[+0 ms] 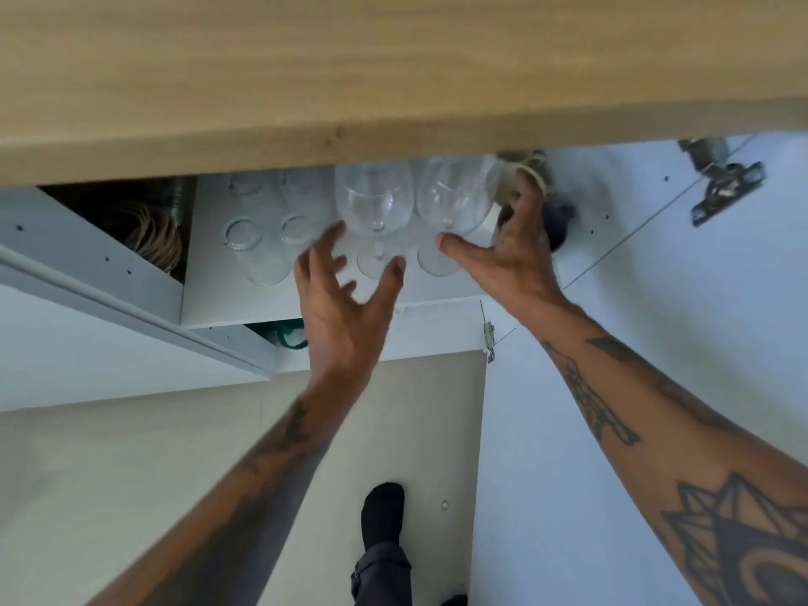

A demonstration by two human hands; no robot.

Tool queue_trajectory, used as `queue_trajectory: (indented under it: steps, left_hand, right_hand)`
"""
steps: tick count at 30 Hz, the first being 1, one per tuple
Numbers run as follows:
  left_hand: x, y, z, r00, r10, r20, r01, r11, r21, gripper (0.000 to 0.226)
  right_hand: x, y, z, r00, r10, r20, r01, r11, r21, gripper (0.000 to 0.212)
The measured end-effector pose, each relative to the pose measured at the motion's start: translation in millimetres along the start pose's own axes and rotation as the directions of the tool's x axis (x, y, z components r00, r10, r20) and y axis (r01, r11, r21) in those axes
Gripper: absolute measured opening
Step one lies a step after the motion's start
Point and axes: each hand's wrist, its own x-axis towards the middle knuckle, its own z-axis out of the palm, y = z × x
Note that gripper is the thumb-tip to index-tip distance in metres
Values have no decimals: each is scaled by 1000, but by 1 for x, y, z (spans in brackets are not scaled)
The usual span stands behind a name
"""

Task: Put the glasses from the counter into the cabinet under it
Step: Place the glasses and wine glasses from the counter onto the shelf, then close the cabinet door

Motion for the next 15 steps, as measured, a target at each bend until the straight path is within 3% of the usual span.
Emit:
queue_trajectory:
  steps: [3, 5, 7, 9, 12, 15]
  left_hand:
    - [-71, 34, -8, 983, -157, 93, 169, 975, -145, 13]
    - [-120, 69, -11, 941, -256, 220, 300, 932, -201, 15]
    - [-167, 113, -14, 896, -297, 331, 379, 899, -218, 13]
    - [-205, 154, -14, 859, -286, 425, 400, 892, -209, 8]
    - [-245, 196, -9, 852, -183, 491, 265, 959, -104, 36]
    - [-263, 204, -11, 856, 24, 516, -84, 992, 93, 53]
  right_hand:
    - [-19, -19, -25, 984, 122, 133, -93, 975, -202, 89]
    - [-35, -37, -50, 952, 145, 270, -33, 924, -380, 67]
    - [-58, -59, -84, 916, 104, 386, 129, 836, -533, 45]
    - [-84, -74, -117, 896, 40, 441, 279, 722, -633, 43]
    - [-121, -76, -163, 880, -58, 471, 416, 571, -708, 37]
    - [-151, -64, -190, 846, -120, 520, 506, 491, -709, 30]
